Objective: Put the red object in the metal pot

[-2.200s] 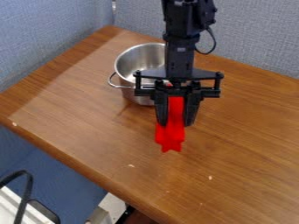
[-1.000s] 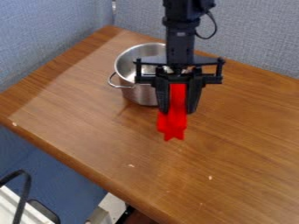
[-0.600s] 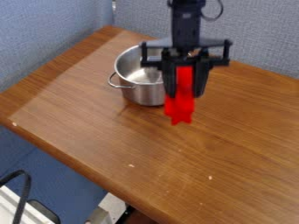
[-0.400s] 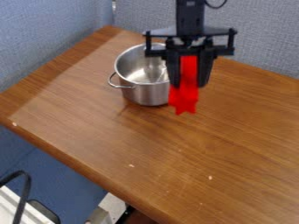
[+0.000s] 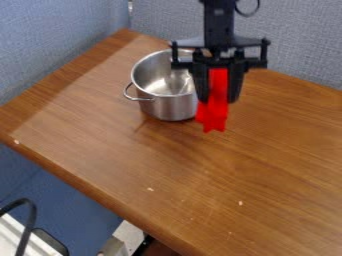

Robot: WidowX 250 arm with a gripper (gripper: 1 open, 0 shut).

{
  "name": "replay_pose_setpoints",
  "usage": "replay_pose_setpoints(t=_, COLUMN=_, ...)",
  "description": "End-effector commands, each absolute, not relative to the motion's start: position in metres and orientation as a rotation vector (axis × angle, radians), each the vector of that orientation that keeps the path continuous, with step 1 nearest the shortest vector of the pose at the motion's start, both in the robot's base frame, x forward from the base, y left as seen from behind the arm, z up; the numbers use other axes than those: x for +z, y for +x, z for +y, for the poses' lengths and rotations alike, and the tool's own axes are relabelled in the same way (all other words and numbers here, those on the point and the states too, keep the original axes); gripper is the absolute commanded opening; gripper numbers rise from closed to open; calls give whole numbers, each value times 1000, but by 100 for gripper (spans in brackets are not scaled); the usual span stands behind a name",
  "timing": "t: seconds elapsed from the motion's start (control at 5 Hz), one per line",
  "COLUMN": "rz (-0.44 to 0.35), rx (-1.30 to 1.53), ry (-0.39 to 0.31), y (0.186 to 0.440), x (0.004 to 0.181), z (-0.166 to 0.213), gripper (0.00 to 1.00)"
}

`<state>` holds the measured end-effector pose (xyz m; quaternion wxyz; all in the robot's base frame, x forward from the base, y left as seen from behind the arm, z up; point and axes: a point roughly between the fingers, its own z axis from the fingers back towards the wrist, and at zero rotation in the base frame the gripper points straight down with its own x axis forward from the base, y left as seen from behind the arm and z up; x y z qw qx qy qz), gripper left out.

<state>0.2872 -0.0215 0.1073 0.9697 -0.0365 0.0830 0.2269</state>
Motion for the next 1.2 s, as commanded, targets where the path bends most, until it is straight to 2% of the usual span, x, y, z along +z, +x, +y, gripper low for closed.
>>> replay_pose_setpoints(t=0.0, rz=118, rx=405, ry=-77, y=297, x=103, z=-22, gripper=0)
replay_pose_setpoints(t=0.4, rz=121, rx=332, ry=-50, y=302, x=87, z=-26, gripper=0)
replay_pose_setpoints(t=1.0, rz=113, rx=327, ry=-72, y=299, x=97, z=-24, gripper=0)
